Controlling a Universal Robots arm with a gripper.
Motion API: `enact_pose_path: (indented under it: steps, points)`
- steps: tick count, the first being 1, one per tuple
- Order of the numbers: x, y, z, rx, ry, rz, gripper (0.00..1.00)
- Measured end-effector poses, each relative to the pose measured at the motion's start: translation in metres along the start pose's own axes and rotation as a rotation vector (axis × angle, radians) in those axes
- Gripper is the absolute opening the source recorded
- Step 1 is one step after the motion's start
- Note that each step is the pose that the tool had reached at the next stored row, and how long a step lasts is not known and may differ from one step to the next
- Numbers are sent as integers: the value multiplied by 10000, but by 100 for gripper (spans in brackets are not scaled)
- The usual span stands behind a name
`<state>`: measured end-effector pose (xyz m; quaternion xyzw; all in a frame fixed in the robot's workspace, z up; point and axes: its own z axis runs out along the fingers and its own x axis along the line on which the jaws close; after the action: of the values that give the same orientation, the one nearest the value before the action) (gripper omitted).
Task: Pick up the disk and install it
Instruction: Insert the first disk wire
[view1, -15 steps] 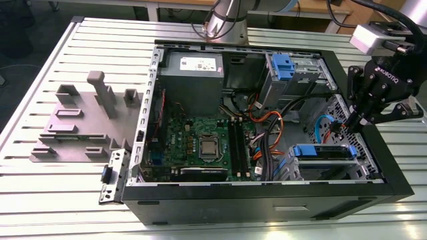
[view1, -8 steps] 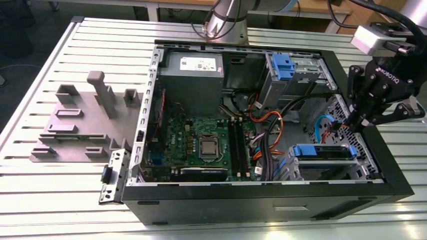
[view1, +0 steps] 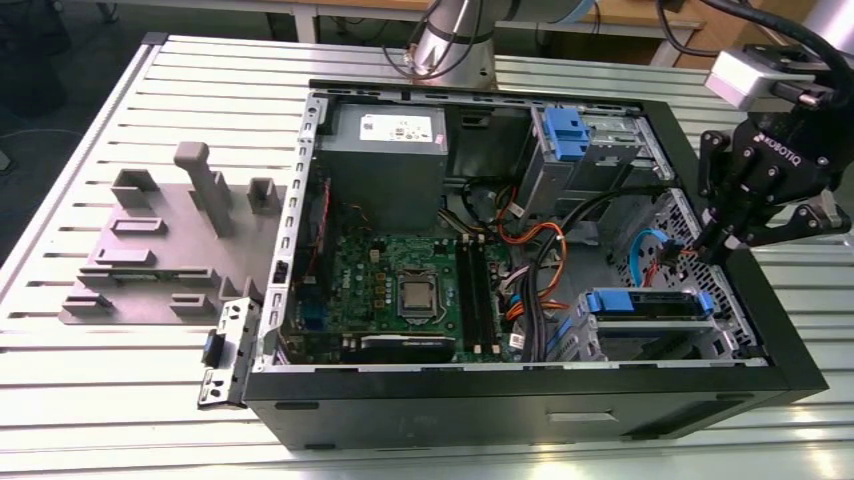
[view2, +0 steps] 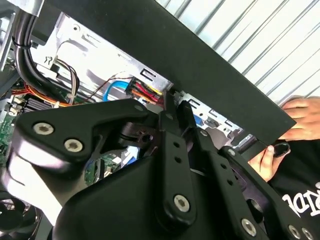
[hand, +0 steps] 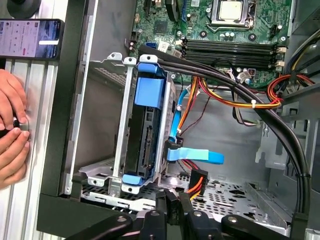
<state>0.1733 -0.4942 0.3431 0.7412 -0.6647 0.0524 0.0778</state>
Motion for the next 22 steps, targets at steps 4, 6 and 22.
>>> enact_pose_path:
  steps: [4, 6, 22]
  points:
    - [1, 0, 0, -44, 390, 11, 19]
    - [0, 0, 2, -56, 507, 14, 19]
    - [-3, -20, -11, -145, 582, -3, 27]
